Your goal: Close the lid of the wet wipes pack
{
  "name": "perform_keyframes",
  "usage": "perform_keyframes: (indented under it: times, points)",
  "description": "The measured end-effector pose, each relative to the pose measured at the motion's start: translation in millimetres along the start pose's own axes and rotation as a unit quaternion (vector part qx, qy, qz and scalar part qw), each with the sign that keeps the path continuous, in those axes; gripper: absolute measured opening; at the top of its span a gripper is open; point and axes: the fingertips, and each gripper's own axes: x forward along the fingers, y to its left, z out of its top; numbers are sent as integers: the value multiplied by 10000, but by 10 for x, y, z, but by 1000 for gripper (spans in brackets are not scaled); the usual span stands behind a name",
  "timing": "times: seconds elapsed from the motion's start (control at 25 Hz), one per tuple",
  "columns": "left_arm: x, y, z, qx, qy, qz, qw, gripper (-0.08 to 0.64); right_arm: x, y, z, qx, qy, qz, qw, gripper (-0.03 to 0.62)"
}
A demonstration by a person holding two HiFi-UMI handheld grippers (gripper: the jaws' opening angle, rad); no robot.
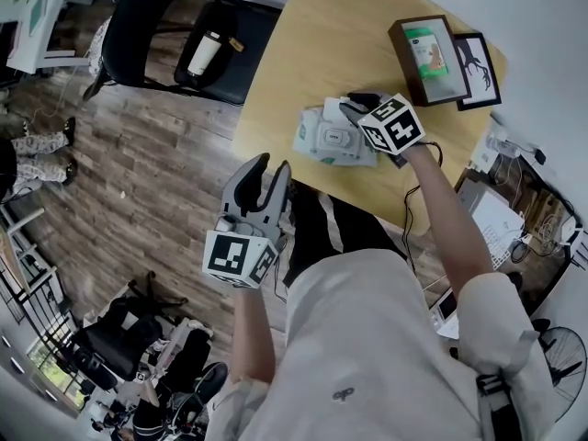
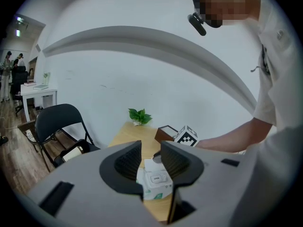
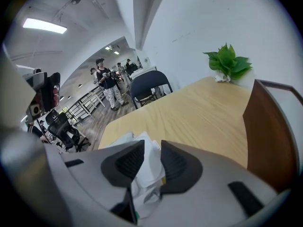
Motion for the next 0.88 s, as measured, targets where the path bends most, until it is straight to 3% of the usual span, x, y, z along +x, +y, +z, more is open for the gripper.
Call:
perform_keyframes:
  times: [0.88]
  points:
    - [-290, -55, 353, 382, -311, 81, 9988, 123, -193, 86, 10, -401, 29, -364, 9985, 32]
